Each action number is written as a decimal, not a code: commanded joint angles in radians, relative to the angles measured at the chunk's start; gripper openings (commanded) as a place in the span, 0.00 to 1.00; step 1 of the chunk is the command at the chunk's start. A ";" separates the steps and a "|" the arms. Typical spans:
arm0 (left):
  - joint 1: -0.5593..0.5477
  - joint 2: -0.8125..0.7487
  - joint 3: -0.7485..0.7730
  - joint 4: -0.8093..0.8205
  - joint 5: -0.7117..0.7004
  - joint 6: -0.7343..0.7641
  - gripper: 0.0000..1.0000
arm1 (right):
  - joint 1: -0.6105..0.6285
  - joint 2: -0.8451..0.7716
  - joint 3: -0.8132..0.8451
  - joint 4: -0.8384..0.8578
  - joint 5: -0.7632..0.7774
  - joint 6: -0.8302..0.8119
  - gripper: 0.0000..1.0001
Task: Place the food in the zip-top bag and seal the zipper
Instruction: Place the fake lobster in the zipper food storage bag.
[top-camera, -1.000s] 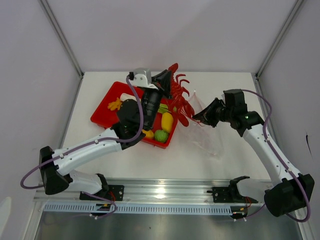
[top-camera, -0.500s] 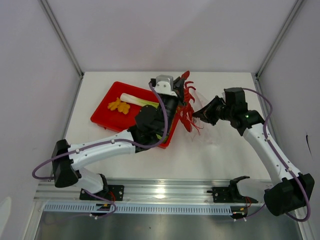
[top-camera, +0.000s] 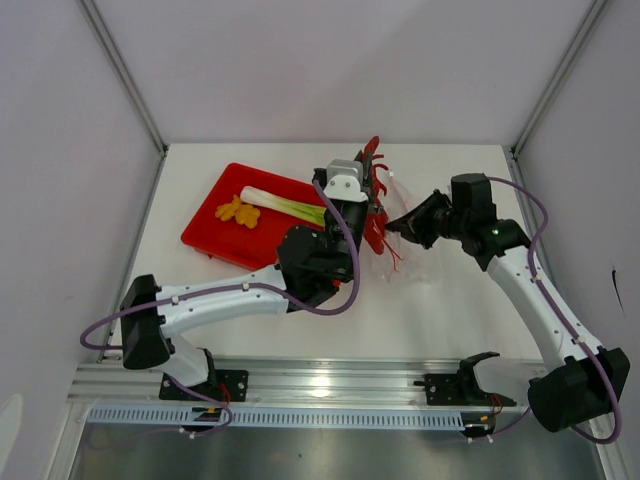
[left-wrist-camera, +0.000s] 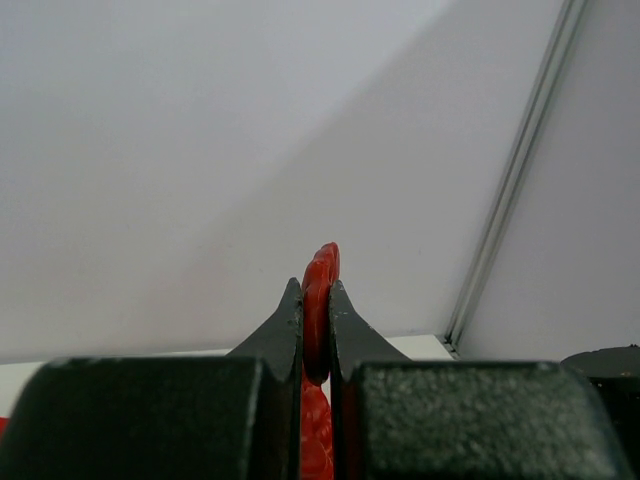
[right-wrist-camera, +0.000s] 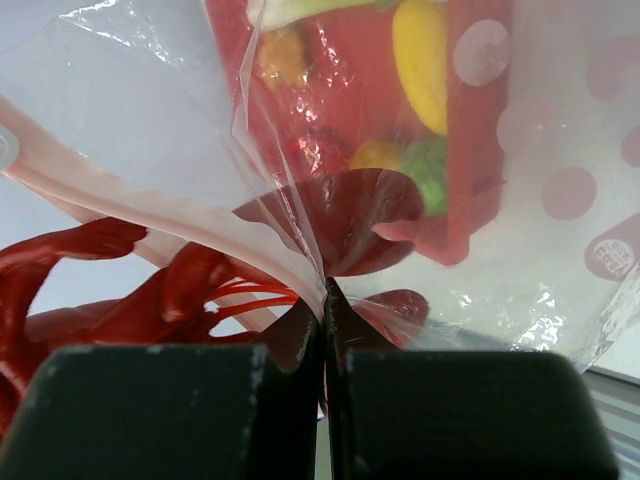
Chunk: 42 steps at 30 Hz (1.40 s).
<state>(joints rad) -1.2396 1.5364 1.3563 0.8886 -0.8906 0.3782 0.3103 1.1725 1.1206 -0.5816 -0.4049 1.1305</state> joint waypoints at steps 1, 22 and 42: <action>-0.015 0.001 0.053 0.173 -0.011 0.140 0.01 | -0.002 -0.020 0.054 -0.038 0.033 -0.003 0.00; -0.050 0.119 0.047 0.524 -0.001 0.355 0.00 | 0.053 0.029 0.131 -0.138 0.084 0.239 0.00; -0.077 0.041 -0.082 0.520 0.005 0.294 0.00 | 0.026 0.067 0.116 -0.069 0.045 0.276 0.00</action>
<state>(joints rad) -1.3025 1.6444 1.2640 1.2934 -0.9108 0.7036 0.3462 1.2449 1.2362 -0.7174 -0.3340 1.3884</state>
